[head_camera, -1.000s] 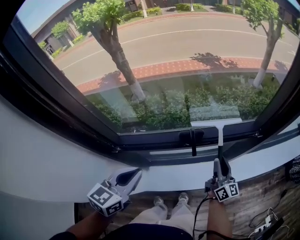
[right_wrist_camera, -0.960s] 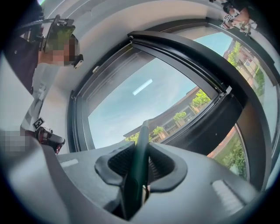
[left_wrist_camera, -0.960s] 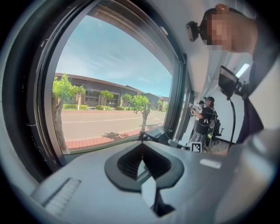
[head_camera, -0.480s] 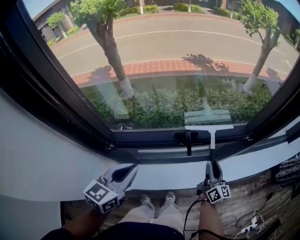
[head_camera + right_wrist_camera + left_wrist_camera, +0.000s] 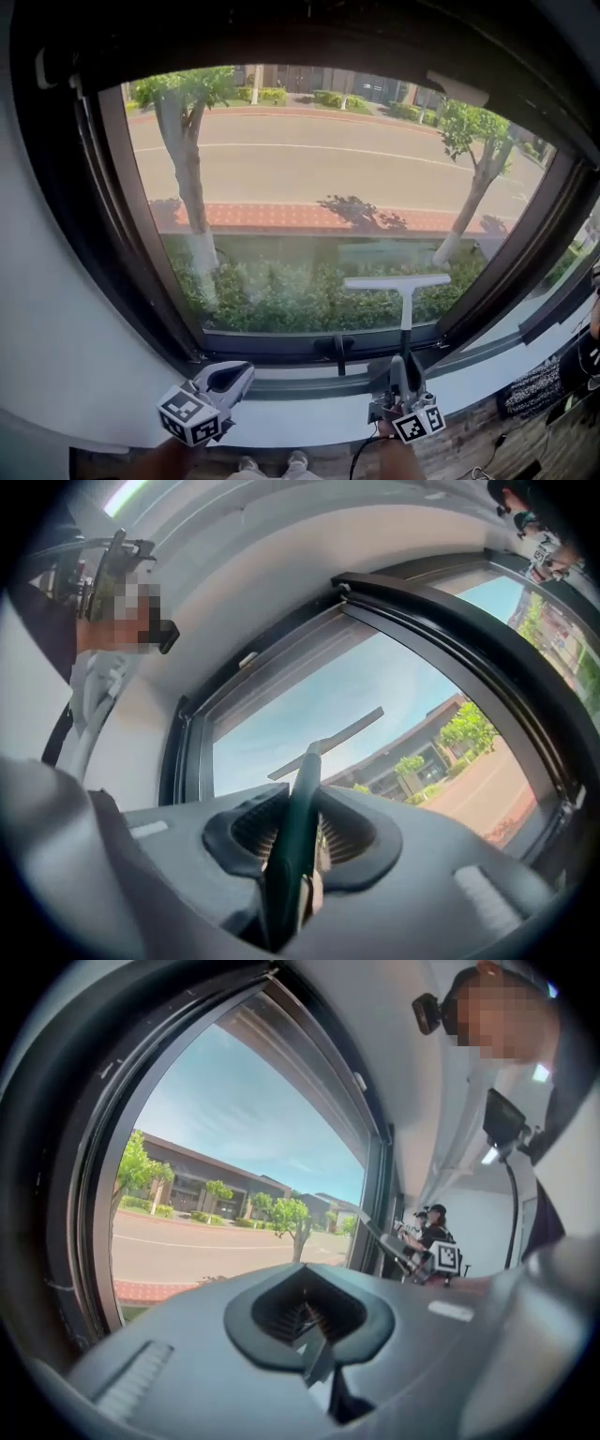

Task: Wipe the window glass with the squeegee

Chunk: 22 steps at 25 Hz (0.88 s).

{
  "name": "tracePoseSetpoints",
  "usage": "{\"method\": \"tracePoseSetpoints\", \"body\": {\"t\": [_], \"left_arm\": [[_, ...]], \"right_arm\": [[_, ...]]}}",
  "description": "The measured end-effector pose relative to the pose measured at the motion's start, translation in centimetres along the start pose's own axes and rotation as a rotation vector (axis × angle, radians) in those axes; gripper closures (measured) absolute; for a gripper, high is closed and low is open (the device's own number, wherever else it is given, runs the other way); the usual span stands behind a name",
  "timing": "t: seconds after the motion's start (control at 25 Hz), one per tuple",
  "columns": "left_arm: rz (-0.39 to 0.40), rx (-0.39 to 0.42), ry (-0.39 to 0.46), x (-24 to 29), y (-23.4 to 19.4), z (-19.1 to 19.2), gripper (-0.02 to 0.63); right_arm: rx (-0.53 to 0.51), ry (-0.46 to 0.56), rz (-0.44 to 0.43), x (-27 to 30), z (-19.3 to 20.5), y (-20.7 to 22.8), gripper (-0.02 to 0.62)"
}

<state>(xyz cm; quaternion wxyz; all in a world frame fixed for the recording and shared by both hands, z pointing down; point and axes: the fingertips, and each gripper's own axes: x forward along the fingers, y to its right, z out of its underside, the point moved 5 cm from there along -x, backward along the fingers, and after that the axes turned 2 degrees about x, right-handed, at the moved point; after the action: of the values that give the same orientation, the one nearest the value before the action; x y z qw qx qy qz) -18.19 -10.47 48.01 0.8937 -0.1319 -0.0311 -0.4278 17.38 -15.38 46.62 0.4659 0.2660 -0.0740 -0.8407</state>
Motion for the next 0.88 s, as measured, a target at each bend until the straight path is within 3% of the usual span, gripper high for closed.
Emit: {"method": "tracePoseSetpoints", "body": {"t": [0.2,0.44,0.68,0.88], "left_arm": [[-0.002,0.05,0.039,0.1,-2.1,-2.7,0.601],[0.018,0.085,0.086,-0.3,-1.9,-4.7,0.601],[0.023,0.087,0.104,-0.1,-2.8,-5.9,0.601],[0.001,0.069,0.106,-0.3,-4.0,-6.6,0.601]], "right_arm": [[-0.041,0.19,-0.1,6.7,-6.9,-3.9,0.491],[-0.12,0.33,-0.213,13.4,-14.4,-7.9,0.491],[-0.136,0.441,-0.295,18.4,-19.7,-11.0,0.491],[-0.156,0.469,-0.322,21.3,-22.2,-12.2,0.491]]}}
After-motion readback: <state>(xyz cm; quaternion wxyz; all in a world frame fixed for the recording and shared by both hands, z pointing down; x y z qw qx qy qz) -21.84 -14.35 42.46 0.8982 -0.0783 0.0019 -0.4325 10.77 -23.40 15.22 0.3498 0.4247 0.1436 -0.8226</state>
